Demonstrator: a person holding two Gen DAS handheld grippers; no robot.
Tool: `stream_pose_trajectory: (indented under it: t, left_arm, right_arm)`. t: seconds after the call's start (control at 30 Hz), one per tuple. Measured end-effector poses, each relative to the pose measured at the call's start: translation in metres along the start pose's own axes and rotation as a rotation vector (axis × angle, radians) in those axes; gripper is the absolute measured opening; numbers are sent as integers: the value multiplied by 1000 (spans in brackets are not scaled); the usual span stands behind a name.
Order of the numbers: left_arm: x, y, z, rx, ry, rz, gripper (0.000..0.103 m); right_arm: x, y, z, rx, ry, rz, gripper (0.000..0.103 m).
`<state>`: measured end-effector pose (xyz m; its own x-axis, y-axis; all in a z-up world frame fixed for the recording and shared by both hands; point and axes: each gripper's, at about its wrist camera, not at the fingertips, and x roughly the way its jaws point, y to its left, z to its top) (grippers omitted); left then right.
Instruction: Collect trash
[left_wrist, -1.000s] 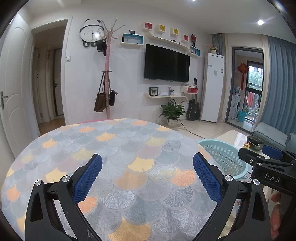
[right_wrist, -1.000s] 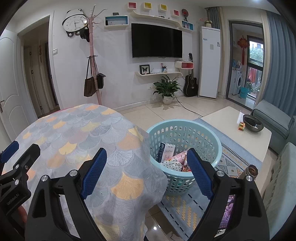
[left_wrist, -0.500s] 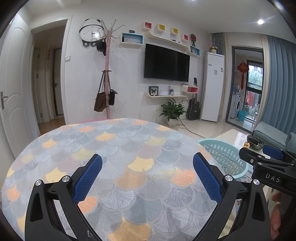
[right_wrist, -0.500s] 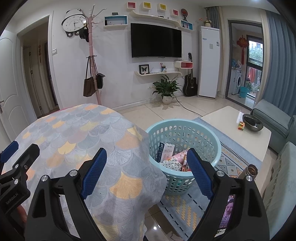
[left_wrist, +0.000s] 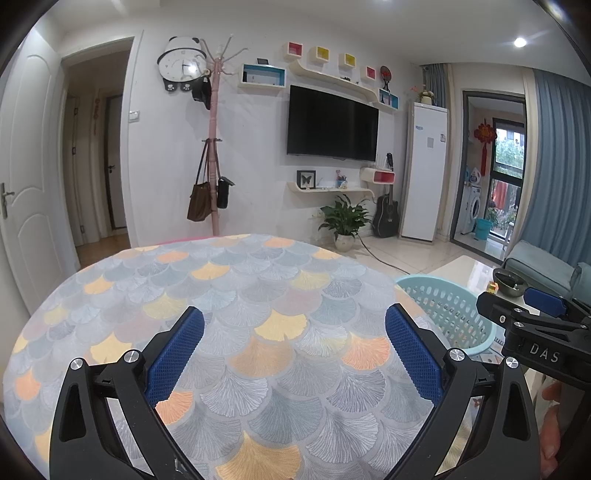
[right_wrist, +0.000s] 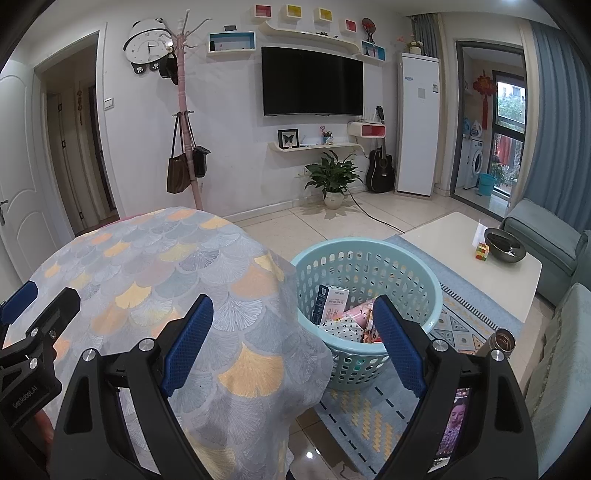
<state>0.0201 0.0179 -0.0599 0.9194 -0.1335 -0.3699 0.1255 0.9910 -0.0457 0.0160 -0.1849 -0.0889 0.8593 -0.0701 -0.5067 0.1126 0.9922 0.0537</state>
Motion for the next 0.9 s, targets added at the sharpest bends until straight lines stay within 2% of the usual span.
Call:
stream_pose_trajectory:
  t: [0.17,0.9]
  left_arm:
    - [0,-2,0,24,-4,28,95]
    - [-25,1,10,16,-4,55,95]
  right_arm:
    - [0,0,0,0,0,0,84]
    - [-9,-1,3,2,-11,18,84]
